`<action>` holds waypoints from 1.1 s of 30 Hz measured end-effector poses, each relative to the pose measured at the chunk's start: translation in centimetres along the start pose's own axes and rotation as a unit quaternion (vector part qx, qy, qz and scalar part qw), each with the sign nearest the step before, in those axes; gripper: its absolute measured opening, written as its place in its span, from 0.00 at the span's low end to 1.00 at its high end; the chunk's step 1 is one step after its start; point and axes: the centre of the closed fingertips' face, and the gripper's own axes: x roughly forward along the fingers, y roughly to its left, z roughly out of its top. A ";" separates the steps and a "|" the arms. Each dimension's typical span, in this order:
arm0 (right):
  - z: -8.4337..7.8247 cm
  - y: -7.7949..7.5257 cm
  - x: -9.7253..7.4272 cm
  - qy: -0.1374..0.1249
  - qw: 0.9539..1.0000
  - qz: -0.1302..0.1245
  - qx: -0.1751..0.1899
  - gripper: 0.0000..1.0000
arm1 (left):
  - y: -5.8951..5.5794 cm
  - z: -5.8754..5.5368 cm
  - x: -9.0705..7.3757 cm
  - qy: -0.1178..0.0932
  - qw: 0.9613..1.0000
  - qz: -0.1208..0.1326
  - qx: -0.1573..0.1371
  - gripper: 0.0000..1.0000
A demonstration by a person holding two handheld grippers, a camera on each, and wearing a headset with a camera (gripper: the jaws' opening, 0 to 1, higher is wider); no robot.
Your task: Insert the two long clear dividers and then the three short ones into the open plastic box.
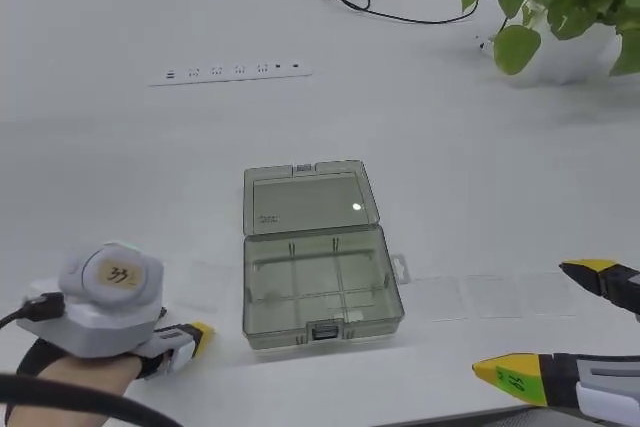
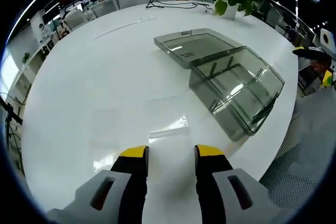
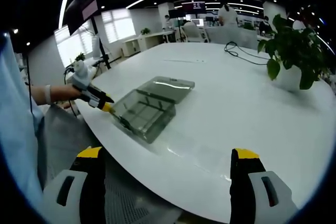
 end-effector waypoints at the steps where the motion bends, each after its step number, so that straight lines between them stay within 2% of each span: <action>1: 0.0 0.0 0.0 0.000 1.000 0.000 0.000 1.00 | 0.0 0.0 0.0 0.000 1.000 0.001 0.002 0.34; 2: 0.0 0.0 0.1 0.000 1.000 0.000 0.000 1.00 | 0.0 0.0 0.0 0.001 1.000 0.004 0.010 0.33; 9: -0.1 0.2 0.3 0.001 1.000 0.004 -0.001 1.00 | 0.1 0.1 0.0 0.001 1.000 0.009 0.013 0.33; 15: 0.0 0.4 0.4 0.001 1.000 0.006 -0.002 1.00 | 0.1 0.1 0.0 -0.001 1.000 0.010 0.008 0.32; 17: 0.0 0.4 0.4 0.000 1.000 0.006 -0.002 1.00 | 0.1 0.7 -0.2 -0.017 1.000 0.003 -0.014 0.31; 20: 0.0 0.5 0.4 0.000 1.000 0.006 -0.001 1.00 | 0.0 0.3 -0.2 -0.007 1.000 0.005 -0.003 0.30; 33: -0.1 0.6 0.5 0.002 1.000 0.008 0.001 1.00 | -0.2 0.8 -0.1 -0.021 1.000 -0.001 -0.013 0.30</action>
